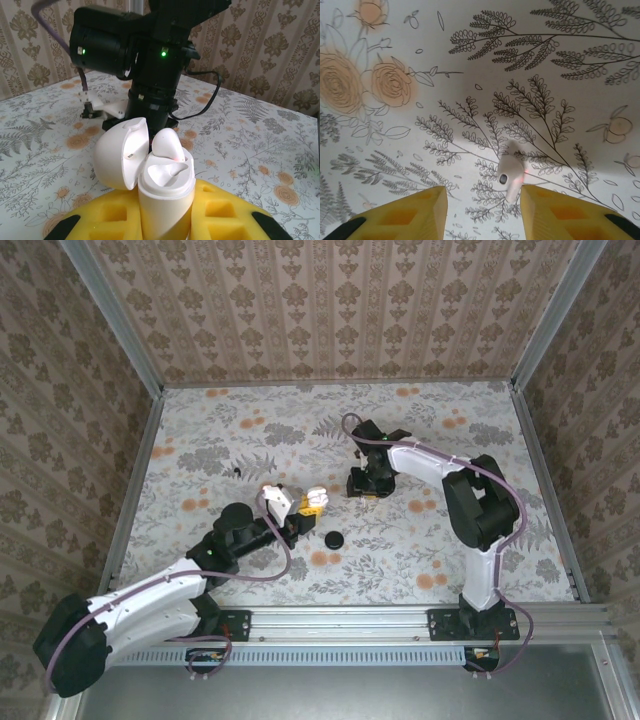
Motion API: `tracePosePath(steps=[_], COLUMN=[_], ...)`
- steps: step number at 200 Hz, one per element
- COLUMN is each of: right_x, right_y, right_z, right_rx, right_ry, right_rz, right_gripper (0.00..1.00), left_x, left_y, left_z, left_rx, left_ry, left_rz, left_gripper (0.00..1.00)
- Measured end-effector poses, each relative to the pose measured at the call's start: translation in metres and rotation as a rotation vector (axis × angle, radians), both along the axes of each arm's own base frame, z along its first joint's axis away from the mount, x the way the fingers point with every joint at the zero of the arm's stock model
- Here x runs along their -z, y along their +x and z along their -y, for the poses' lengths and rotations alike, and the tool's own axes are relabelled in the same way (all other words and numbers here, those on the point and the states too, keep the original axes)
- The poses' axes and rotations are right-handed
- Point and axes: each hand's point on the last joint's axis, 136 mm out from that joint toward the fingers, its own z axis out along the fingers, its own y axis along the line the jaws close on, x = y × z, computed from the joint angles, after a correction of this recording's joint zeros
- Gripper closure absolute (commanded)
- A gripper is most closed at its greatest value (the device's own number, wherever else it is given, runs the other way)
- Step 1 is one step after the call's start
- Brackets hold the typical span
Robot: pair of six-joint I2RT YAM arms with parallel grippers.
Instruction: Insert the wireless bluetooth earbuds into the charging case
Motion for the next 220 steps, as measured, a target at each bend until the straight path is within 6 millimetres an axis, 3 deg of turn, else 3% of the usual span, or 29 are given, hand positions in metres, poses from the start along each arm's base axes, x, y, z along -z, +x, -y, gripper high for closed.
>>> tracePosePath(steps=[109, 220], right_x=[0.021, 0.019], right_y=[0.000, 0.005], right_z=[0.004, 0.007], right_rx=[-0.014, -0.028], right_ry=[-0.120, -0.171], right_rz=[-0.037, -0.022], right_gripper=[0.73, 0.85], left_x=[0.000, 0.007], left_y=[0.000, 0.001], left_z=[-0.004, -0.003], left_rx=[-0.018, -0.015], left_ry=[0.000, 0.019], left_rz=[0.014, 0.007], left_gripper=[1.00, 1.00])
